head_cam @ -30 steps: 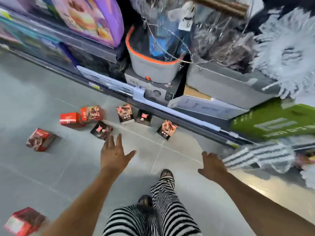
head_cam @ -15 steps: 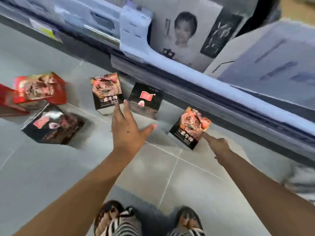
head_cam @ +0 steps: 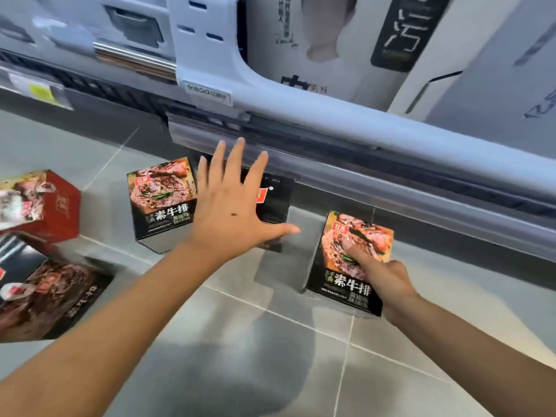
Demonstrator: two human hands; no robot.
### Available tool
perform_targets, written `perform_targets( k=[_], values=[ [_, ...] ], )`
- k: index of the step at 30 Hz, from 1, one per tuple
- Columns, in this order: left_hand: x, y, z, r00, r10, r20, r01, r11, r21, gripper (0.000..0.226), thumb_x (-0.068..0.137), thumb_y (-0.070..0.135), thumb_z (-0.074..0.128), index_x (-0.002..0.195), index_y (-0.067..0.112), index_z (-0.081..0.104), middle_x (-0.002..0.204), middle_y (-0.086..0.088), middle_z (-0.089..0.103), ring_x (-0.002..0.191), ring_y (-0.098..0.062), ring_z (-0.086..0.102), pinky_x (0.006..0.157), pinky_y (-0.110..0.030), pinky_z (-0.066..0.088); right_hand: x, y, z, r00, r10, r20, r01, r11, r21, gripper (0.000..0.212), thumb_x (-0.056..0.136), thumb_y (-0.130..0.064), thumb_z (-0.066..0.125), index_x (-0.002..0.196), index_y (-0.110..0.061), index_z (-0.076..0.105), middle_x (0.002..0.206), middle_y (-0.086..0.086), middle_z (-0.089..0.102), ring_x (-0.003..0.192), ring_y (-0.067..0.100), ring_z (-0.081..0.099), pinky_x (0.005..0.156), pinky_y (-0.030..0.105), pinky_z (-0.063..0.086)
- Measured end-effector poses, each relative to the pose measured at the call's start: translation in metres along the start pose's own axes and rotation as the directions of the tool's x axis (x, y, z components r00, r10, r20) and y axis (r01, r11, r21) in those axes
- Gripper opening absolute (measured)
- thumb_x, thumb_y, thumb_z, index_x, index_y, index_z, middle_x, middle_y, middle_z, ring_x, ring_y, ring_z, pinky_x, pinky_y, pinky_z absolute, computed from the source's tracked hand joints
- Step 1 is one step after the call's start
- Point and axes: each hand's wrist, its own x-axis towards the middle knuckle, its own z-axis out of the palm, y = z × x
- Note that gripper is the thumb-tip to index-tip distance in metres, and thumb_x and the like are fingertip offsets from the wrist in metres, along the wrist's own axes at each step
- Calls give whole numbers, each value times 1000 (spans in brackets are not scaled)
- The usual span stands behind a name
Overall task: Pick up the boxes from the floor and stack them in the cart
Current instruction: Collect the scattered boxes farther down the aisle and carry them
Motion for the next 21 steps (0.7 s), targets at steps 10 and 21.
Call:
perform_targets(
  k=[10, 21],
  values=[
    [-20, -11, 6, 993, 112, 39, -117, 970, 215, 109, 54, 65, 79, 139, 12, 37, 126, -19, 46, 120, -40, 42, 106, -55, 31, -6, 7, 4, 981, -148, 126, 157, 986, -64, 53, 67, -33, 84, 107, -6, 63, 90, 8, 75, 77, 25, 74, 73, 38, 59],
    [-42, -28, -14, 978, 6, 209, -33, 991, 126, 92, 62, 63, 70, 131, 16, 32, 125, -7, 52, 110, -29, 51, 93, -43, 41, -12, -13, 25, 908, -310, 281, 396, 852, -343, 107, 39, -51, 91, 130, -35, 37, 113, -6, 65, 94, 18, 69, 86, 44, 56]
  ],
)
